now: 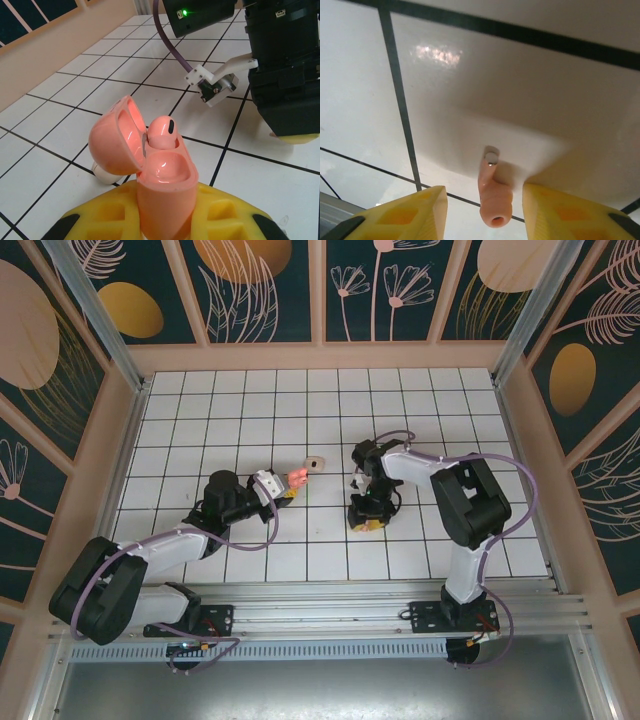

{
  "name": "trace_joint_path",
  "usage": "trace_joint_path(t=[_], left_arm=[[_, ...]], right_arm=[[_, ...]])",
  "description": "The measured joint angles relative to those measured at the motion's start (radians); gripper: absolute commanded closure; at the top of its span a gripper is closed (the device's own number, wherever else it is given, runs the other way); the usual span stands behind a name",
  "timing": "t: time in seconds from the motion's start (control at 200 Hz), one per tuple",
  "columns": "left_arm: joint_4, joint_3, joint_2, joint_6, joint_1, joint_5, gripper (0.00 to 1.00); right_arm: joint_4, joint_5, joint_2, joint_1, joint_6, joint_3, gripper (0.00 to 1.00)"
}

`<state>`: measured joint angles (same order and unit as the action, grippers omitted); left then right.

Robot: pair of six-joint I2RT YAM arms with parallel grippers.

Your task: Insert wireless bluetooth earbuds into charging case

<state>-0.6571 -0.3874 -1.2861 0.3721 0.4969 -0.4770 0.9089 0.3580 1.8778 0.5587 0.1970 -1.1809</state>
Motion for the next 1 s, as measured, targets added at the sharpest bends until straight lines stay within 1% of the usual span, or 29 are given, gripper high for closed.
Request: trace_joint_path(t=[0.33, 0.561, 0.811, 1.001], left_arm=[[0.011, 0.0, 0.004, -0.004, 0.001, 0.002, 1.0], [0.014, 0.0, 0.004, -0.007, 0.001, 0.007, 1.0], [0.019, -0.004, 0.004, -0.01, 0.001, 0.007, 1.0], [0.02, -0.005, 0.004, -0.011, 0.001, 0.007, 1.0]], right_arm=[[-0.017, -0.013, -0.001, -0.002, -0.002, -0.032, 0.55], [-0.038, 0.021, 0.026, -0.002, -0.016, -0.033, 0.57], [-0.045, 0.051, 0.044, 0.01, -0.058, -0.052, 0.62], [-0.056, 0.093, 0.065, 0.048, -0.098, -0.082, 0.66]])
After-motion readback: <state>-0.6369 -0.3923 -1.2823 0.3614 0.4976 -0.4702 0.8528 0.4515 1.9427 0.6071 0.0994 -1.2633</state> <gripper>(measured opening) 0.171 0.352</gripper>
